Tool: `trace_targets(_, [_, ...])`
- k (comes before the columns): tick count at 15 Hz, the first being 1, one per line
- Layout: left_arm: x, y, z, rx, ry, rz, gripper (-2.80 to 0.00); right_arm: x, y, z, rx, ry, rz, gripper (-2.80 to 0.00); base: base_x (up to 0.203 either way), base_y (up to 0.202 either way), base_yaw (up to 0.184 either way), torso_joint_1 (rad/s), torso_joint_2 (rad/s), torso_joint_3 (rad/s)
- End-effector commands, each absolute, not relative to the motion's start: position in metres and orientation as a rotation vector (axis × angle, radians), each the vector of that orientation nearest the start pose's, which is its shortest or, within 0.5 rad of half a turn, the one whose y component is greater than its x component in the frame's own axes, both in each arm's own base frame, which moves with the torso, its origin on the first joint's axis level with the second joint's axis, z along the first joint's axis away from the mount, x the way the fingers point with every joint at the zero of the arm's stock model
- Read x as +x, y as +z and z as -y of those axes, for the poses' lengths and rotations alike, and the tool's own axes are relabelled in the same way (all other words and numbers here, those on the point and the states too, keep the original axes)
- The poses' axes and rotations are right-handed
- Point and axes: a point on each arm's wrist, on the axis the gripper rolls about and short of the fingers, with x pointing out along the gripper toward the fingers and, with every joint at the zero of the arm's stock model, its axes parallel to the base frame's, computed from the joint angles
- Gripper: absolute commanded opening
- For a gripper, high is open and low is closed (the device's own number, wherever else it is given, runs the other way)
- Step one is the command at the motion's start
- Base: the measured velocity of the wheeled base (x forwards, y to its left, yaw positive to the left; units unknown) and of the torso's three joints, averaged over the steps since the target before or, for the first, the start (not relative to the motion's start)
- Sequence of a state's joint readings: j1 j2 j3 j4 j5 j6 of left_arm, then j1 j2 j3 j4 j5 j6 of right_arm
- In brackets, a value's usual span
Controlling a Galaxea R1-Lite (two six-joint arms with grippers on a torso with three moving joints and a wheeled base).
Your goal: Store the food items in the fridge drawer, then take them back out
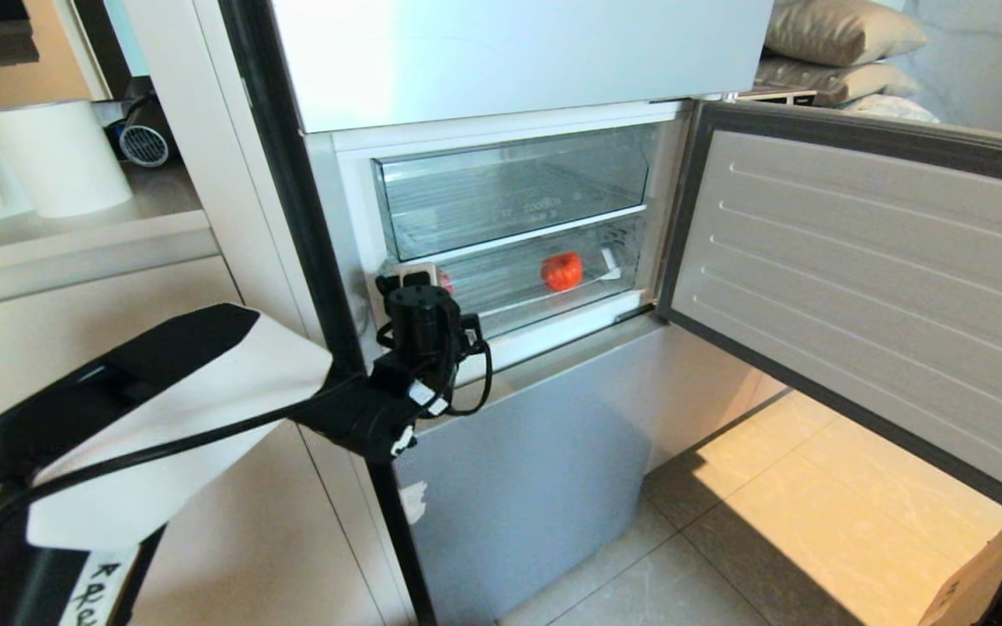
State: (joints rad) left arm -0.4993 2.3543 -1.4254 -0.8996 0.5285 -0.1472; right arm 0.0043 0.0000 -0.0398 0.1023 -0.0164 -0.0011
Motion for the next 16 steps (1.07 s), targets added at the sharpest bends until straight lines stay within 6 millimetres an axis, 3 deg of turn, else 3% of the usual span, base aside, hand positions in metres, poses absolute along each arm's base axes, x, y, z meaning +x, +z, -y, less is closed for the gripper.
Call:
trace_targets(1, [0.433,0.106,0.217,-0.134,0.046,-0.019,-2.80,-0.026,0.076,0.001,0.001,-0.020,-0.064,-2.80,0.000,0.000,0.000,0.000,0.00,0.000])
trace_targets(5, [0.430,0.108,0.218,-0.142,0.046,-0.006,-2.80,-0.026,0.076,0.001,0.007,-0.020,-0.064,-2.80,0.000,0.000,0.000,0.000,0.00,0.000])
trace_targets(7, [0.414,0.121,0.221,-0.154,0.026,0.013,-2.80,-0.026,0.076,0.001,0.006,-0.020,-0.064,-2.80,0.000,0.000,0.000,0.000,0.00,0.000])
trace_targets(12, [0.335,0.167,0.219,-0.182,-0.070,0.049,-2.80,-0.026,0.076,0.001,0.003,-0.025,-0.064,-2.80,0.000,0.000,0.000,0.000,0.00,0.000])
trace_targets(16, [0.239,0.229,0.186,-0.265,-0.174,0.154,-2.80,-0.026,0.076,0.001,-0.001,-0.023,-0.064,-2.80,0.000,0.000,0.000,0.000,0.00,0.000])
